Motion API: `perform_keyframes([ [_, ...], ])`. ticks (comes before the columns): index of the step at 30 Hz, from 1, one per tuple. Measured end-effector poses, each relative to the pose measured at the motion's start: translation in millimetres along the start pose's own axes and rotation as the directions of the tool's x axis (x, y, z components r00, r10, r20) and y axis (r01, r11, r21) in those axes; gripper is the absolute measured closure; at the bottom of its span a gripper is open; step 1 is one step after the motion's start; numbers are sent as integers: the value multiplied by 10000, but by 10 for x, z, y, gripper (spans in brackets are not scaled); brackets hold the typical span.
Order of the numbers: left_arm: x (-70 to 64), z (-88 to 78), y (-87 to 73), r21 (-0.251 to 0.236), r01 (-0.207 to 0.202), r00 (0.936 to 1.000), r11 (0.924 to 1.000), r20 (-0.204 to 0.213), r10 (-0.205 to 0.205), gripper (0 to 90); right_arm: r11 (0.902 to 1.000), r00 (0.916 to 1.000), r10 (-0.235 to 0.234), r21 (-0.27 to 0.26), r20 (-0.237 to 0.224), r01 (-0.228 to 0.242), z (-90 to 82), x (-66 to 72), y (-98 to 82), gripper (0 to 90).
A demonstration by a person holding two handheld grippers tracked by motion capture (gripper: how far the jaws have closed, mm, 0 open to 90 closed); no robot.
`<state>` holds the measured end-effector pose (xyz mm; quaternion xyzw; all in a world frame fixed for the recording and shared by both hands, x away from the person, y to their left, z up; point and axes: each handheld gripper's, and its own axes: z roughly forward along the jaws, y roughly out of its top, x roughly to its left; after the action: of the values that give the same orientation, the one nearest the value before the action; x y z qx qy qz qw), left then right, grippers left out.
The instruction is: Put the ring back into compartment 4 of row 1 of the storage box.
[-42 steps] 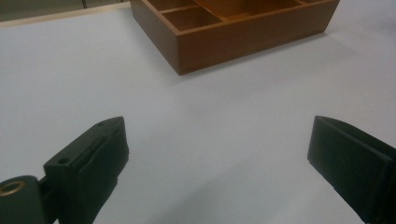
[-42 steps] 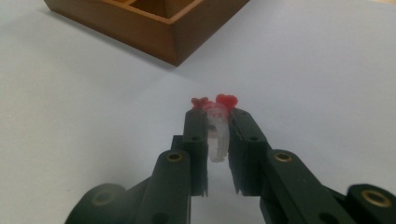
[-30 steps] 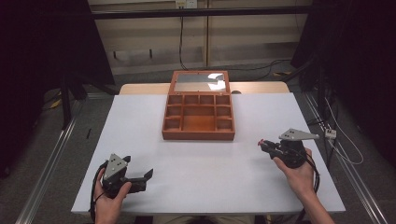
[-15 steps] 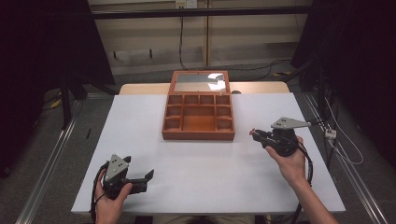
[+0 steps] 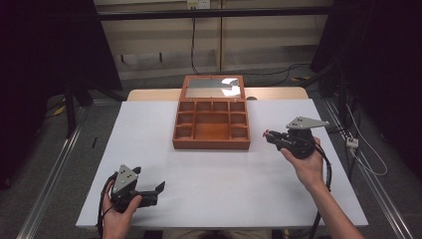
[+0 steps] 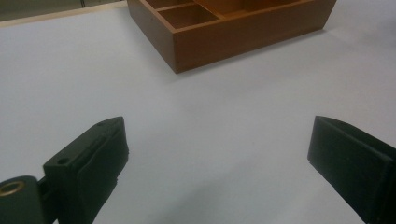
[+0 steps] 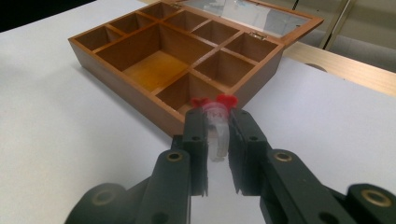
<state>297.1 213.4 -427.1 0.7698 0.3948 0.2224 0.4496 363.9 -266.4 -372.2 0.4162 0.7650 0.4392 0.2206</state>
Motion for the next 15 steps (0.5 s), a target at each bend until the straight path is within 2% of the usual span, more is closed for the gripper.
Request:
perform_keyframes([
  [3, 0, -2, 2, -5, 10, 10000, 10000, 38, -10, 49, 9997, 9996, -231, 37, -145, 232, 34, 7, 65, 781],
  [15, -15, 22, -3, 89, -39, 9999, 10000, 145, 38, 49, 9998, 9995, -185, -48, -253, 184, 167, 26, 249, 781],
])
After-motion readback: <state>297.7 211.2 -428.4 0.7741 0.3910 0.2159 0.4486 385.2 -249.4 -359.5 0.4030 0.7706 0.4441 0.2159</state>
